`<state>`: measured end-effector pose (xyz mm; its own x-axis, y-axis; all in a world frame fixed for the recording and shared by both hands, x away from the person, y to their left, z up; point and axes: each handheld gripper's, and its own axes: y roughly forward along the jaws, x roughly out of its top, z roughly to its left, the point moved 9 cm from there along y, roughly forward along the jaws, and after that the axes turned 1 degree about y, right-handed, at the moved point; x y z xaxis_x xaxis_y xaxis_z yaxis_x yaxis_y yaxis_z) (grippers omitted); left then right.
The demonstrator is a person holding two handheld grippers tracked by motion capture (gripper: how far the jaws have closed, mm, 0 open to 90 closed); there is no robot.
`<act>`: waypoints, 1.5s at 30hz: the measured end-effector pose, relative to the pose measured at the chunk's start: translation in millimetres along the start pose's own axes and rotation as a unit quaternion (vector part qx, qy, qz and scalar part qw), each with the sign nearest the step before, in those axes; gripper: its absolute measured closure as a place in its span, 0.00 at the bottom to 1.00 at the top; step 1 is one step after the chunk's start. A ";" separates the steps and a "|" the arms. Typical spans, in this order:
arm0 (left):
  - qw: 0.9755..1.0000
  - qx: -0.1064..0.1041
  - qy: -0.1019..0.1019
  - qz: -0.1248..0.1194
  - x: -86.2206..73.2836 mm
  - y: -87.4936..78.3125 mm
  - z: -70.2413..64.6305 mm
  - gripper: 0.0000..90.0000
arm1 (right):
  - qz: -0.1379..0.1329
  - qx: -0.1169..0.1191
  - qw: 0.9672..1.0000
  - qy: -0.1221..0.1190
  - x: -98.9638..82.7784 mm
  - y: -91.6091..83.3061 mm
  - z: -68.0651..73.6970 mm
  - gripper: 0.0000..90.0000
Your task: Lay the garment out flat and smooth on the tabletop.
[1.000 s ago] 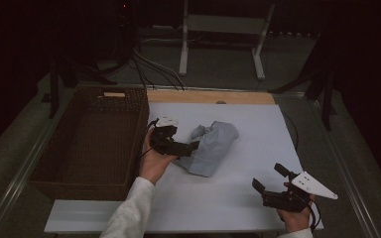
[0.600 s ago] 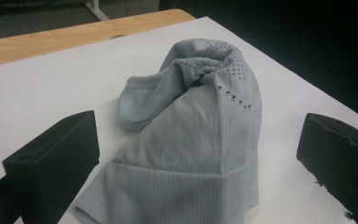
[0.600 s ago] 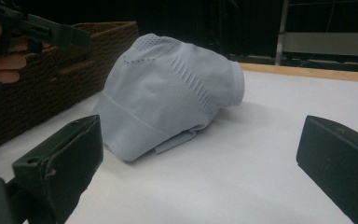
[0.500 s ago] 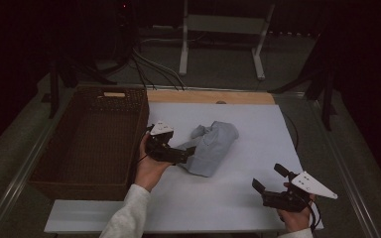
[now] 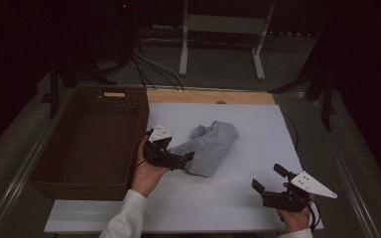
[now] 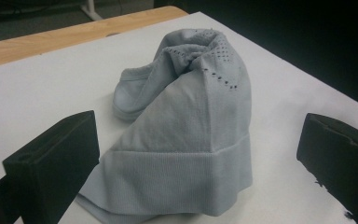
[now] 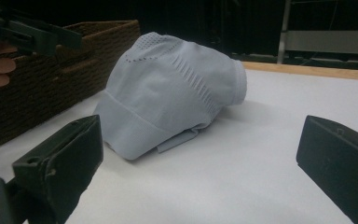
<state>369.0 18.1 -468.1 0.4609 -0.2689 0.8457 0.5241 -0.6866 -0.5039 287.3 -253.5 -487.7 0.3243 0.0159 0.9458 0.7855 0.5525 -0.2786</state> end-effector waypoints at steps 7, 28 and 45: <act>1.000 -0.010 0.008 0.001 0.0 -6.0 -4.3 0.00 | 0.001 0.000 1.000 0.001 -0.5 -0.1 0.4 0.01; 1.000 0.013 0.020 -0.016 10.4 -27.5 -2.6 0.00 | 0.008 0.003 1.000 0.005 -2.0 2.6 3.3 0.01; 1.000 0.012 0.013 -0.026 0.2 -38.6 7.7 0.00 | 0.026 0.006 0.999 0.024 15.8 13.3 1.2 0.01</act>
<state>354.4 49.7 -449.8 0.4146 -0.2511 0.8746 0.5640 -0.6834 -0.4636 302.1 -244.9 -476.2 0.3895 0.0039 0.9210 0.7612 0.5616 -0.3243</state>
